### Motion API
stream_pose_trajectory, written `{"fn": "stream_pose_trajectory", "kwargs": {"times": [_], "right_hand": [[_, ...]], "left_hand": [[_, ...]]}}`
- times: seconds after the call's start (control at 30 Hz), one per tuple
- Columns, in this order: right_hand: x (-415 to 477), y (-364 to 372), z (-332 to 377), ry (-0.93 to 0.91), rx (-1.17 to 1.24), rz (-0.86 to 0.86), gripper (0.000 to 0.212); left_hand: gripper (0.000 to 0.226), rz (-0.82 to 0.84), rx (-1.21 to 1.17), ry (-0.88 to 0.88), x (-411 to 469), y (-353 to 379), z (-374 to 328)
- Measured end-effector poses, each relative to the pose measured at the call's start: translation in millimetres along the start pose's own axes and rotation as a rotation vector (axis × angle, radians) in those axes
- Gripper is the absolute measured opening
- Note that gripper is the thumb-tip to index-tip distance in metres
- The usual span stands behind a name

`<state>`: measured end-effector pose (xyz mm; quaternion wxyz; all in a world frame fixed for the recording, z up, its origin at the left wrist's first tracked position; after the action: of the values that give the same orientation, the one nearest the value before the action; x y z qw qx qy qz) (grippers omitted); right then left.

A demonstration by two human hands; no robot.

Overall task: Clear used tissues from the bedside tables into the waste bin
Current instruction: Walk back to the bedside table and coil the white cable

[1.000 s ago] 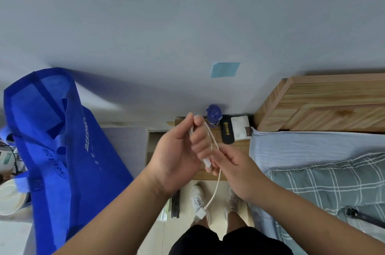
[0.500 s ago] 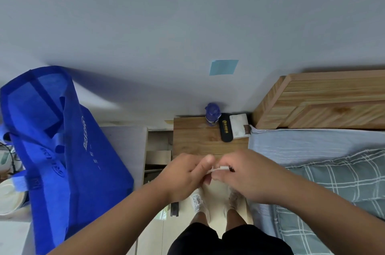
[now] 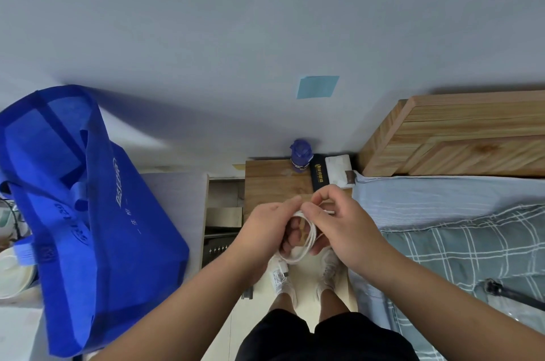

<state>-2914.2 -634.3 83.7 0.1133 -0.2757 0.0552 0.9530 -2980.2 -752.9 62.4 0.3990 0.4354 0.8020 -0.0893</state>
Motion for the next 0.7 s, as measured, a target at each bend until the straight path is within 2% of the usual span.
{"fn": "stream_pose_trajectory", "kwargs": {"times": [0.07,0.1,0.2,0.3,0.43,0.63,0.7], "right_hand": [[-1,-2,-1,-0.002,0.004,0.000,0.013],[-1,-3,-3,-0.002,0.025,-0.004,0.015],[-1,-6,-7,0.016,0.177,-0.012,0.021],[1,-4,-13,0.041,0.408,0.021,0.032],[3,5,-18,0.061,0.604,0.068,0.028],[2,11,-18,0.087,0.537,0.056,0.023],[1,11,-20,0.086,0.452,0.026,0.012]], "left_hand": [[0.054,-0.145,0.168,0.042,-1,-10,-4],[0.056,-0.152,0.195,0.069,-1,-10,-5],[0.052,-0.035,0.168,0.155,-5,0,-8],[0.046,0.010,0.068,0.186,-10,0,-10],[0.058,-0.039,-0.238,0.128,-4,3,-7],[0.057,-0.197,-0.321,-0.023,3,1,1],[0.053,-0.265,-0.306,-0.032,4,-1,2]]}}
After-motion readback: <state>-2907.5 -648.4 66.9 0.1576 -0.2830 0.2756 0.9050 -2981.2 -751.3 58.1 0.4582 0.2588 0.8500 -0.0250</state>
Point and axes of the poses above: each hand's wrist, its own x-axis towards the middle knuckle, its own y-axis out of the palm, z = x × y, the point moved 8 cm from there along x, towards the middle knuckle, and after that the axes turned 9 degrees about z, right-handed, at the moved point
